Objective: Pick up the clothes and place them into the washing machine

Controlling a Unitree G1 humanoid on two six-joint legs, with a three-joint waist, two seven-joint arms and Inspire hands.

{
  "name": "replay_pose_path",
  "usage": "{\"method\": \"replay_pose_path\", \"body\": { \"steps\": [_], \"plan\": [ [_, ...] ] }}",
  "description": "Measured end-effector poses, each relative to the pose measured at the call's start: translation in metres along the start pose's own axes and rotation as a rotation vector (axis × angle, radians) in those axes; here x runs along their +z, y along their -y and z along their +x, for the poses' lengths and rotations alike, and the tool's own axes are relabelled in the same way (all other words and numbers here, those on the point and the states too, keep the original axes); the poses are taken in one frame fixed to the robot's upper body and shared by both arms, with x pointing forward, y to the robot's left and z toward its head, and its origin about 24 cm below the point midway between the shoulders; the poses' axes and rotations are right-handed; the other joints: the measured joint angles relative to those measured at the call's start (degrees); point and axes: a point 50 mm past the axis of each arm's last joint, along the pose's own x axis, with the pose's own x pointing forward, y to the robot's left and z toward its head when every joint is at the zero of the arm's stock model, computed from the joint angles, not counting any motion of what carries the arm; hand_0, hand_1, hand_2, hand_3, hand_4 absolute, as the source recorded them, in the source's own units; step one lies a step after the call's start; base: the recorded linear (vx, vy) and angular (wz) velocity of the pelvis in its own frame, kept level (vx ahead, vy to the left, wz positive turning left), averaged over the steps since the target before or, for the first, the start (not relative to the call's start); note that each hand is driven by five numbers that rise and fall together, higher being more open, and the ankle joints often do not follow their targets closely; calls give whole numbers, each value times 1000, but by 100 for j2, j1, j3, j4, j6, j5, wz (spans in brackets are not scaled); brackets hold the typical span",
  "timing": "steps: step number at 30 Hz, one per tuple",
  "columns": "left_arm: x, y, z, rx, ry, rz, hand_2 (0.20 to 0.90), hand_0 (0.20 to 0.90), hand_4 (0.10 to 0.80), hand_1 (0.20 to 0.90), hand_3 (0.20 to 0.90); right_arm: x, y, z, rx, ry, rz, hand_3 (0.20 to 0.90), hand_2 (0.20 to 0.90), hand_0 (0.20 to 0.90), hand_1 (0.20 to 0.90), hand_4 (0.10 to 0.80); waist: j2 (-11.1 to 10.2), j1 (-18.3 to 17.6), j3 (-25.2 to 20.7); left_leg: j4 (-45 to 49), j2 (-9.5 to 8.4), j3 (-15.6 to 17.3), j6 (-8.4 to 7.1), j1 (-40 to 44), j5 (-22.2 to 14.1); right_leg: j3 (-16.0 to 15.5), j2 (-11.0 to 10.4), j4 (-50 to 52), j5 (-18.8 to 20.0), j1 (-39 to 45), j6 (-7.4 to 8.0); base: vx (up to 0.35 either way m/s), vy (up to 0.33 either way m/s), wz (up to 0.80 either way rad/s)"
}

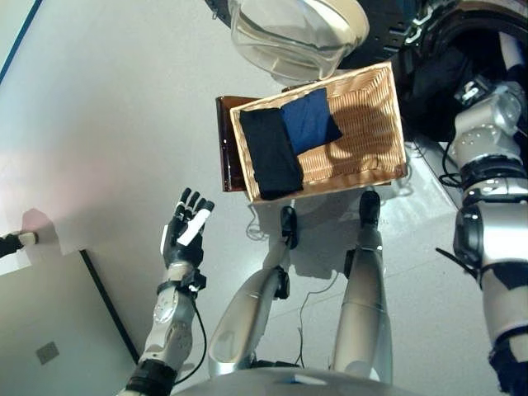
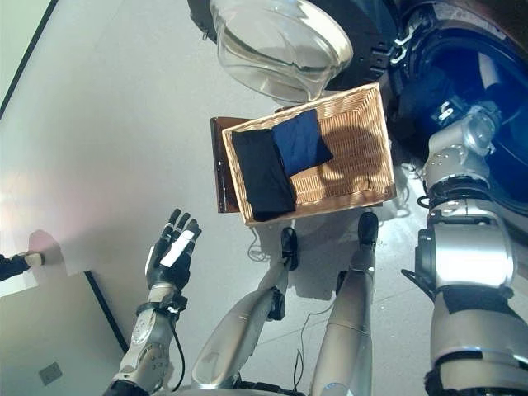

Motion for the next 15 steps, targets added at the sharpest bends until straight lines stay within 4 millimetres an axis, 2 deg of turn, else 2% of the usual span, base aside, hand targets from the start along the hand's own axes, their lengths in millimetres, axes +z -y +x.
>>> {"method": "replay_pose_path", "body": {
  "steps": [4, 10, 12, 15],
  "plan": [
    [0, -1, 0, 8, 0, 0, 900, 900, 800, 900, 900, -12, 24, 0, -72, -20, 59, 200, 200, 200, 200, 300, 6, -7, -4, 0, 2, 4, 0, 5, -3, 8, -6, 20, -8, -5, 0, 8, 3, 0],
    [0, -1, 0, 9, 0, -4, 900, 900, 800, 900, 900, -52, 64, -11, -168, -105, 92, 200, 200, 200, 200, 300, 20, -30, -14, -3, -1, 23, 24, 35, -38, 65, 5, 27, -12, -5, -2, 20, 11, -4],
    [0, -1, 0, 9, 0, -5, 900, 900, 800, 900, 900, -61, 71, -15, -201, -128, 141, 200, 200, 200, 200, 300, 23, -36, -17, -4, -2, 54, 37, 40, -56, 80, 10, 22, -11, -9, 0, 22, 17, -6],
    [0, -1, 0, 10, -1, -8, 900, 900, 800, 900, 900, -64, 74, -18, -245, -133, 260, 200, 200, 200, 200, 300, 35, -30, -26, -25, -6, 80, 48, 63, -77, 103, 13, 20, -13, -5, -2, 18, 13, -6]
  ]
}}
